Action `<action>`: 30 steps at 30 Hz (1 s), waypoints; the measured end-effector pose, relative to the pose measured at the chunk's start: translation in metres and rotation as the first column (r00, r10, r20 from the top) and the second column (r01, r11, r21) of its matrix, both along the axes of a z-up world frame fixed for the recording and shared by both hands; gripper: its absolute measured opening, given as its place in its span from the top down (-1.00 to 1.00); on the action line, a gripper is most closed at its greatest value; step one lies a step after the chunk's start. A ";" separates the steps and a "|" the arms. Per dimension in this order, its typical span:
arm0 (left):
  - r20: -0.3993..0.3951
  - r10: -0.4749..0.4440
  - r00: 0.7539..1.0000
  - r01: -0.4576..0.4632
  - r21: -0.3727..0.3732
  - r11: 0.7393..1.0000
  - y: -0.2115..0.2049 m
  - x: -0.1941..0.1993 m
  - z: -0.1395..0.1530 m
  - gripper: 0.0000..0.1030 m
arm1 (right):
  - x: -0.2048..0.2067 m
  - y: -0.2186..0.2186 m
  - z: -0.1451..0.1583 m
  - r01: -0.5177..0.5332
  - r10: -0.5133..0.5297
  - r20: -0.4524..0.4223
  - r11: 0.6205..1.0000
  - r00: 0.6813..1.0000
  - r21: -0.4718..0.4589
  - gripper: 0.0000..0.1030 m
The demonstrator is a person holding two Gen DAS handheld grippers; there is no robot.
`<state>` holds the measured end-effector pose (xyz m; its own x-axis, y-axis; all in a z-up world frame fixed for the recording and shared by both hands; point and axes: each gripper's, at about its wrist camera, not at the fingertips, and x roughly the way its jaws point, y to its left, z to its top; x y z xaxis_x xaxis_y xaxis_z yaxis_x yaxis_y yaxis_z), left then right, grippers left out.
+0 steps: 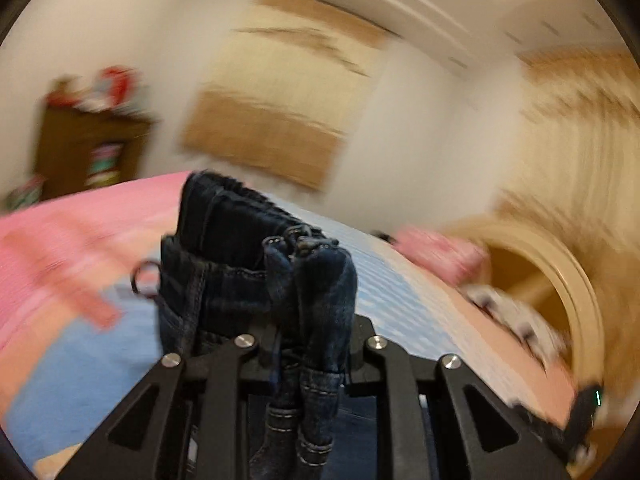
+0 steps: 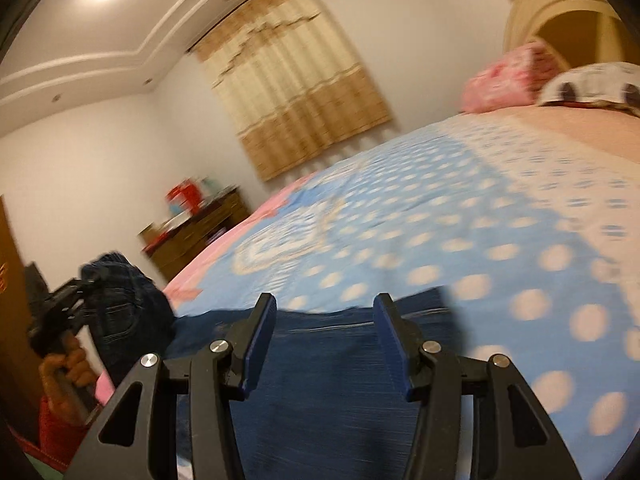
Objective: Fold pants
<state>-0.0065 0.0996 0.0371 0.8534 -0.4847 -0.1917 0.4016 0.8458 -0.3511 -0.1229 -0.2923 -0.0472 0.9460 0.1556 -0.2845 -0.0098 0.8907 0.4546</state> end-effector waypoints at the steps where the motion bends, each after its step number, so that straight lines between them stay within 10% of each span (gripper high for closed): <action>1: 0.024 -0.081 0.996 0.080 0.058 0.995 -0.032 -0.007 0.004 0.59 | -0.006 -0.011 -0.002 0.028 -0.028 -0.002 1.000 1.000 0.009 -0.03; 6: -0.031 -0.371 0.928 0.370 0.197 0.908 -0.137 -0.031 -0.011 0.59 | -0.031 -0.054 -0.011 0.139 -0.138 -0.020 0.989 0.990 0.043 -0.03; 11: -0.188 -0.530 0.827 0.559 0.373 0.740 -0.237 -0.053 -0.070 0.59 | -0.044 -0.068 -0.021 0.170 -0.168 -0.040 0.984 0.985 0.059 -0.03; 13: -0.236 -0.513 0.825 0.552 0.529 0.645 -0.272 -0.065 -0.103 0.57 | -0.043 -0.068 -0.026 0.167 -0.164 -0.054 0.984 0.985 0.061 -0.03; 18: -0.143 -0.559 0.817 0.494 0.674 0.549 -0.290 -0.100 -0.119 0.31 | -0.039 -0.067 -0.036 0.145 -0.139 -0.083 0.987 0.987 0.073 -0.03; 26: -0.133 -0.656 0.743 0.599 0.569 0.563 -0.242 -0.110 -0.094 0.14 | -0.033 -0.061 -0.027 0.068 -0.062 -0.073 0.994 0.995 0.084 -0.03; 30: -0.046 -0.616 0.786 0.557 0.486 0.674 -0.205 -0.103 -0.061 -0.50 | -0.028 -0.047 -0.017 -0.025 0.030 -0.064 0.996 0.997 0.081 -0.03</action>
